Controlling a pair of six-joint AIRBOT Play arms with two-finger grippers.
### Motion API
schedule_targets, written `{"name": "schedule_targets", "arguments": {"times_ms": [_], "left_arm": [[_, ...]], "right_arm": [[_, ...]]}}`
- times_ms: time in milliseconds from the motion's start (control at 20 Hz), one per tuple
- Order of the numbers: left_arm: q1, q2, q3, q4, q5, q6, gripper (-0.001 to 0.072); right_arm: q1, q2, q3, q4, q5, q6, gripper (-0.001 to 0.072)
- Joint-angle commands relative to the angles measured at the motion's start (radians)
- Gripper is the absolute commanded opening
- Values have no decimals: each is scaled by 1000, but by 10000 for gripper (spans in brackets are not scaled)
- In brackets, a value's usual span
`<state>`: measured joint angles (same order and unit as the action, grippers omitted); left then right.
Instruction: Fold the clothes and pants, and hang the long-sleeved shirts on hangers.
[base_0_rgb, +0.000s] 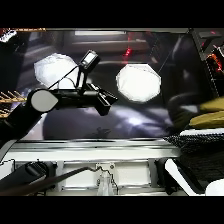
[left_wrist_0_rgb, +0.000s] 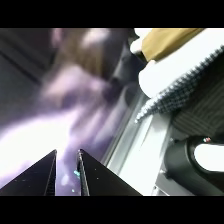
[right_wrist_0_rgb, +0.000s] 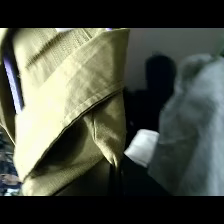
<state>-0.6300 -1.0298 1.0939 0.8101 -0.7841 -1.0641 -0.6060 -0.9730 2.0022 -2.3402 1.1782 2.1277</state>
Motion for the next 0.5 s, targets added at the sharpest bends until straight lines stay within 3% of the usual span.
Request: {"name": "schedule_targets", "arguments": {"times_ms": [0,250,450], "left_arm": [[8,56,-55,-2,60,3,137],[8,55,-55,-2,122,3,137],[8,55,-55,-2,131,3,137]], "right_arm": [[-37,-18,2,11,40,34,29],[-34,-20,2,84,-50,25,28],[-34,-19,3,215,-61,-110,28]]}}
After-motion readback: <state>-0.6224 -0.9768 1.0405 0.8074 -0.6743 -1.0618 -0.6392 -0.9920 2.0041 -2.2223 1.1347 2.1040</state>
